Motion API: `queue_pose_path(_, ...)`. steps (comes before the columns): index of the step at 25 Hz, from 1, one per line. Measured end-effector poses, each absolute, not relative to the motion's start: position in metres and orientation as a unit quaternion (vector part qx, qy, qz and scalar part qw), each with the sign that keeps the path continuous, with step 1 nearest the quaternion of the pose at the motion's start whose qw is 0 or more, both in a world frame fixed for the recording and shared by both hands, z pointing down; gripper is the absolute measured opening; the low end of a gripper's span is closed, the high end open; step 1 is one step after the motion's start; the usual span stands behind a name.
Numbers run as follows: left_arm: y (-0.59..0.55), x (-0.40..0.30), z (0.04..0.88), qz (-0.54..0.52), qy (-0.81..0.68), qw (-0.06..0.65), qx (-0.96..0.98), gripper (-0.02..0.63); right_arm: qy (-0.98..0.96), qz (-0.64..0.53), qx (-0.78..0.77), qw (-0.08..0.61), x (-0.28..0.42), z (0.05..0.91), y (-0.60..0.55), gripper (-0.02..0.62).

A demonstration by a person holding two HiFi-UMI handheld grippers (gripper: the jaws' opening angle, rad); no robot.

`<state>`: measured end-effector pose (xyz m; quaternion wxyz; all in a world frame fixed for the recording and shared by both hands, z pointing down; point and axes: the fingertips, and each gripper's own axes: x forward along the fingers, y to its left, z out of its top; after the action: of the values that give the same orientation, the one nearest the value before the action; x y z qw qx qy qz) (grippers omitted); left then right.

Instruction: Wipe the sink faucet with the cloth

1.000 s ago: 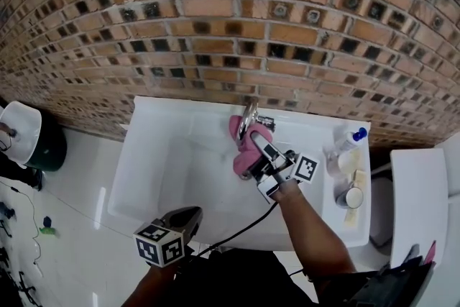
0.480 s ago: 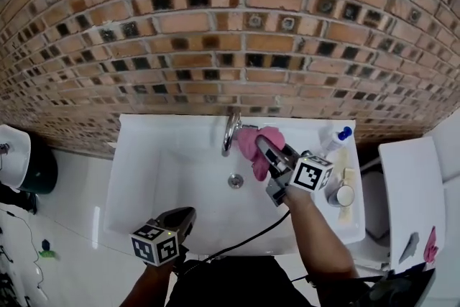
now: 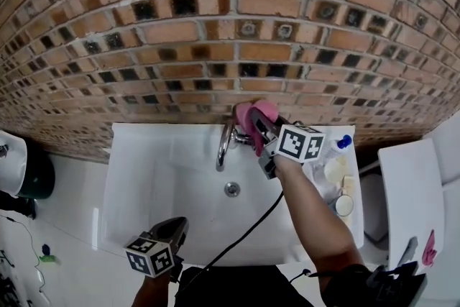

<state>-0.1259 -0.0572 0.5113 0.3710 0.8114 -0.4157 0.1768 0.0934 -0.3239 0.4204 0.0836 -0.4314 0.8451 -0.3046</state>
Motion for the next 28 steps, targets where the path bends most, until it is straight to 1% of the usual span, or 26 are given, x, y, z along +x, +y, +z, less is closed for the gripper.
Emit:
queue_pose_path(2,-0.059,-0.127,0.513,0.172,-0.422,0.376,0.807,0.005,0.850,-0.323,-0.412,0.057,0.077,0.437,-0.336,0.044)
queue_pose_path(4,-0.058,-0.126,0.516,0.170,-0.427,0.381,0.803,0.005,0.854,-0.344,-0.387,0.052,0.059,0.446,-0.343,0.044)
queue_pose_path(6,-0.055,-0.124,0.519,0.168,-0.429,0.386,0.799,0.005,0.852,-0.366,-0.368,0.063,0.047,0.448,-0.349,0.044)
queue_pose_path(12,-0.050,-0.124,0.523,0.161,-0.437,0.397,0.791,0.005,0.820,-0.452,-0.325,0.133,0.034,0.443,-0.360,0.044)
queue_pose_path(14,-0.050,-0.125,0.521,0.157,-0.438,0.397,0.791,0.005,0.813,-0.470,-0.314,0.142,0.033,0.443,-0.360,0.044)
queue_pose_path(22,-0.045,-0.125,0.515,0.153,-0.426,0.388,0.803,0.005,0.840,-0.442,-0.289,0.128,0.028,0.414,-0.339,0.044)
queue_pose_path(28,-0.037,-0.131,0.506,0.148,-0.413,0.375,0.817,0.005,0.888,-0.376,-0.257,0.069,0.001,0.382,-0.306,0.044)
